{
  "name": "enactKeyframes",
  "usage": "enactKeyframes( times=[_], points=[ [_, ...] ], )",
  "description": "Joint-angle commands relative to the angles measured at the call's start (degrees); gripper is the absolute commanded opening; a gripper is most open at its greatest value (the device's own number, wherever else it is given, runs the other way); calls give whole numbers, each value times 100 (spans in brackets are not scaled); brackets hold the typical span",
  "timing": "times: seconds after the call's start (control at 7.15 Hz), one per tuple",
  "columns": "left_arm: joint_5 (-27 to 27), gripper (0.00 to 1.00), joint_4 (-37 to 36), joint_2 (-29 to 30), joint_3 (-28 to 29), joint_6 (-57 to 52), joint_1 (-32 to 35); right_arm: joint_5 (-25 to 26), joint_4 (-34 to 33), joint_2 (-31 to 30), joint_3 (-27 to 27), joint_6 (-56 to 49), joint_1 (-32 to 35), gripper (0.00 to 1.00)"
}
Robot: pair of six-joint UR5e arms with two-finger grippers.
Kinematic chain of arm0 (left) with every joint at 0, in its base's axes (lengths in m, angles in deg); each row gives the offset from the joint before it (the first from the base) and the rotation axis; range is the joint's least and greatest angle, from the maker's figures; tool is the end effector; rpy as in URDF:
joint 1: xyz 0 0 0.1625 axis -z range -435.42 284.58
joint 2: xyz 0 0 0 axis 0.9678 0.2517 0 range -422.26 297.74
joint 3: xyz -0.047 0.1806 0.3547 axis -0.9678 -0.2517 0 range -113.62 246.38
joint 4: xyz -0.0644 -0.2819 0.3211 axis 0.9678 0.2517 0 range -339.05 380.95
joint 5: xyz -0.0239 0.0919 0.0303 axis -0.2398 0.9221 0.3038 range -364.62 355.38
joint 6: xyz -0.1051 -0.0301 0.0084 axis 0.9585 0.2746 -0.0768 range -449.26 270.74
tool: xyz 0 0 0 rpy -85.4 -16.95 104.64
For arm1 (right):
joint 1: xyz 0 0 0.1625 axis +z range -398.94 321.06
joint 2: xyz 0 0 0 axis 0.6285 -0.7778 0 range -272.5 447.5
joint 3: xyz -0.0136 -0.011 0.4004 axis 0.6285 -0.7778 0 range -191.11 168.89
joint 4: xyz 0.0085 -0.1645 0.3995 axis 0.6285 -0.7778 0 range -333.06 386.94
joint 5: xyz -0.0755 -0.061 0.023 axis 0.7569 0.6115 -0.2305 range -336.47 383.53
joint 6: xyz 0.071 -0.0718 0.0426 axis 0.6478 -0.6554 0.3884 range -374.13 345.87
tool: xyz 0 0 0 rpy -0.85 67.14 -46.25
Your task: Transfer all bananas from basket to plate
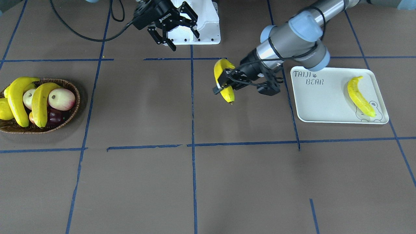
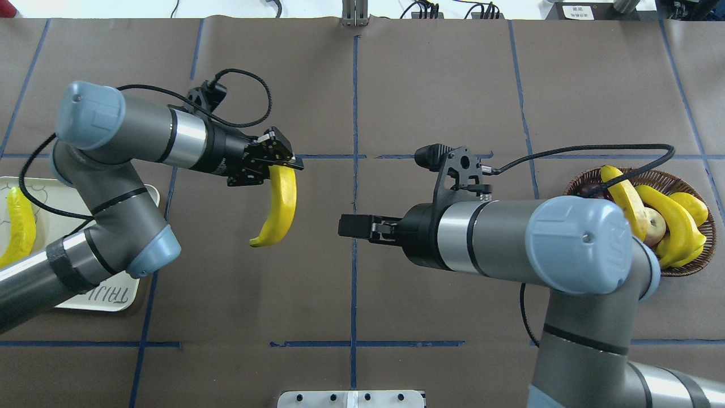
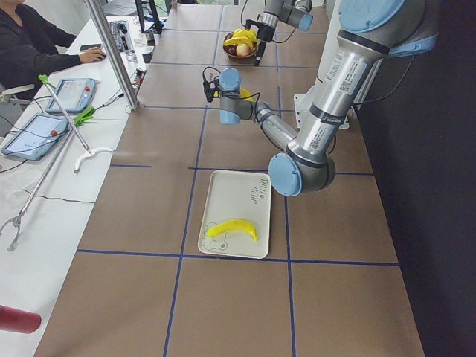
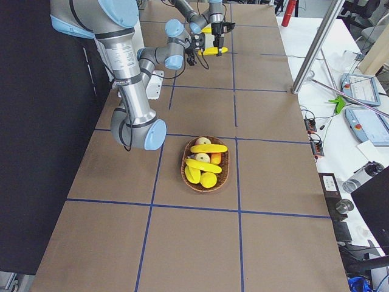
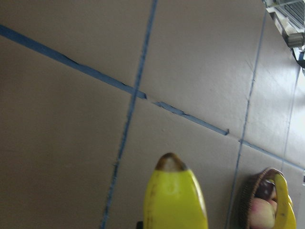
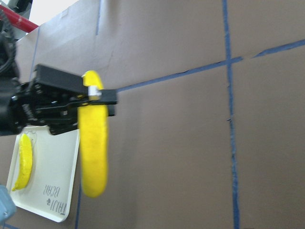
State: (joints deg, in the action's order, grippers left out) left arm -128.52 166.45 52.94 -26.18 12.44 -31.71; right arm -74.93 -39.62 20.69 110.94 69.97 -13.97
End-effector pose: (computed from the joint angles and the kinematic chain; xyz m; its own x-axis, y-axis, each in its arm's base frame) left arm 0.4102 -0.4919 0.2455 0.0480 -0.2788 -0.9592 0.1868 0.9458 -0.2656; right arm -0.4201 -0.3249 0.1166 0.2064 -0.0161 0.9783 -0.2670 0.9610 0.0722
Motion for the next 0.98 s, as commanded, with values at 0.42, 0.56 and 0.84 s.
enactKeyframes(
  times=[0.42, 0.56, 0.84],
  points=[
    [-241, 0, -433, -3088, -491, -2983, 1173, -2090, -769, -1404, 126, -1928, 2047, 100],
    [-31, 0, -574, -3239, -491, -3233, 1166, -2107, -770, -1588, 135, -2071, 2143, 100],
    [6, 100, -620, -3284, -430, -3235, 1140, -2116, -770, -1791, 100, -2204, 2214, 100]
  ],
)
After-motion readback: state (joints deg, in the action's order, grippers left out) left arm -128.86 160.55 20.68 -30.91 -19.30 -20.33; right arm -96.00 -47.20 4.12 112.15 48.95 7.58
